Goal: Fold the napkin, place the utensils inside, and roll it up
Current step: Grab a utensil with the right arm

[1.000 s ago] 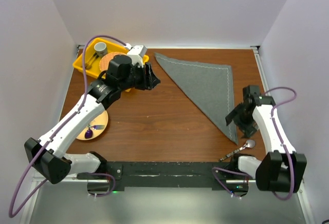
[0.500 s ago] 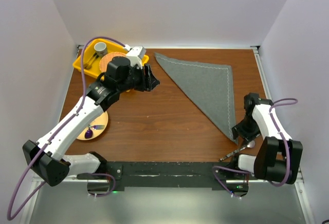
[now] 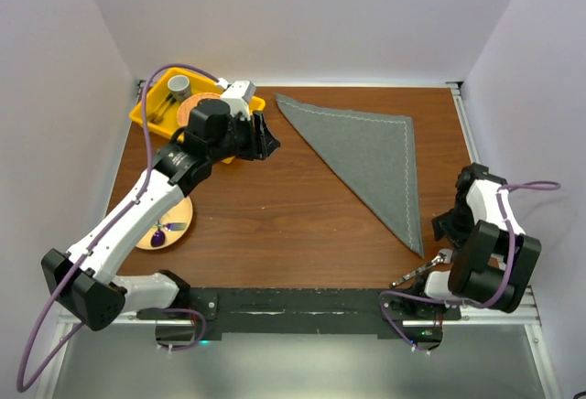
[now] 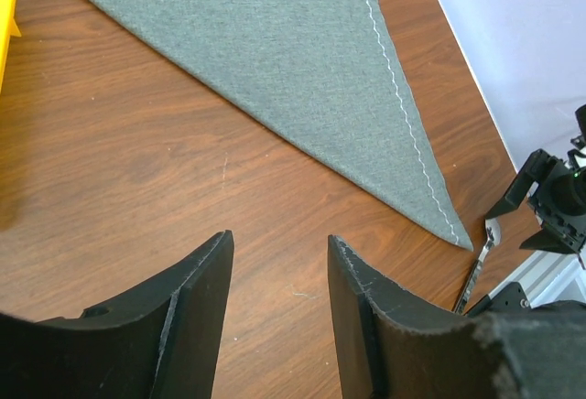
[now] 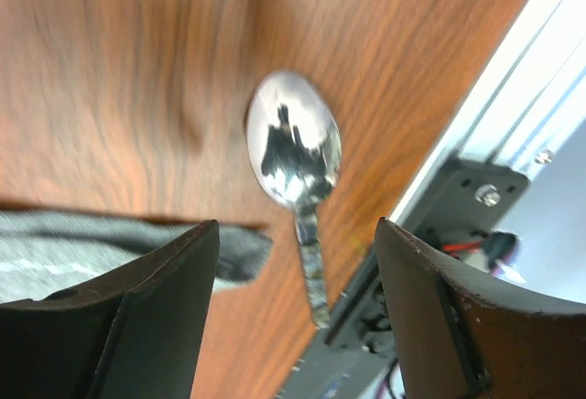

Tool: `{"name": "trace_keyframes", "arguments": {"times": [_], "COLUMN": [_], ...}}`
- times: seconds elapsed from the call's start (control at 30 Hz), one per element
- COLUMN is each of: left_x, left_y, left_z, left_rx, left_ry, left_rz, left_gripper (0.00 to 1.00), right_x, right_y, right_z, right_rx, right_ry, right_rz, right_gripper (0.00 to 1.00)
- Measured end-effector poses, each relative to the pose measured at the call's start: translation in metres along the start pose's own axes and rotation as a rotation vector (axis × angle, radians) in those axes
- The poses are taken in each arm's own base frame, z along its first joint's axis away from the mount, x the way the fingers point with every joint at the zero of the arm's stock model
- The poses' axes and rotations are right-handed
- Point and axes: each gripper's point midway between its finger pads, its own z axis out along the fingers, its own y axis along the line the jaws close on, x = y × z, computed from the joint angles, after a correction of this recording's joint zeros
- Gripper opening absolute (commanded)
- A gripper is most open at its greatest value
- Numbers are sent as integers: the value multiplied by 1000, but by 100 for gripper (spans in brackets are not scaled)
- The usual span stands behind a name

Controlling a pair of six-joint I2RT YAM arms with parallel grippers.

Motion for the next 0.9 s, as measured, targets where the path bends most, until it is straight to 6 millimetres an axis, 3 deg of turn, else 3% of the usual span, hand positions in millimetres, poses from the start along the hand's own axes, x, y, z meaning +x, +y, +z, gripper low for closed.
{"name": "trace_keyframes", "arguments": {"times": [0.23, 0.5, 0.63, 0.9], "left_x": [3, 5, 5, 10], "left_y": [-1, -1, -1, 4], "left_z": [1, -1, -5, -8], "left_rx": [1, 4, 2, -24], "left_ry": [24, 32, 34, 51], "left_rz": [-2, -3, -3, -5], "left_gripper": [50, 50, 50, 50], "right_x": [-12, -1, -1, -3], "right_y": [15, 22, 21, 25], "right_z": [18, 30, 32, 32], "right_rx": [-33, -52, -56, -36], "right_ry": [22, 64, 58, 89], "right_rz": [42, 25, 31, 17], "right_gripper": [79, 83, 82, 71]}}
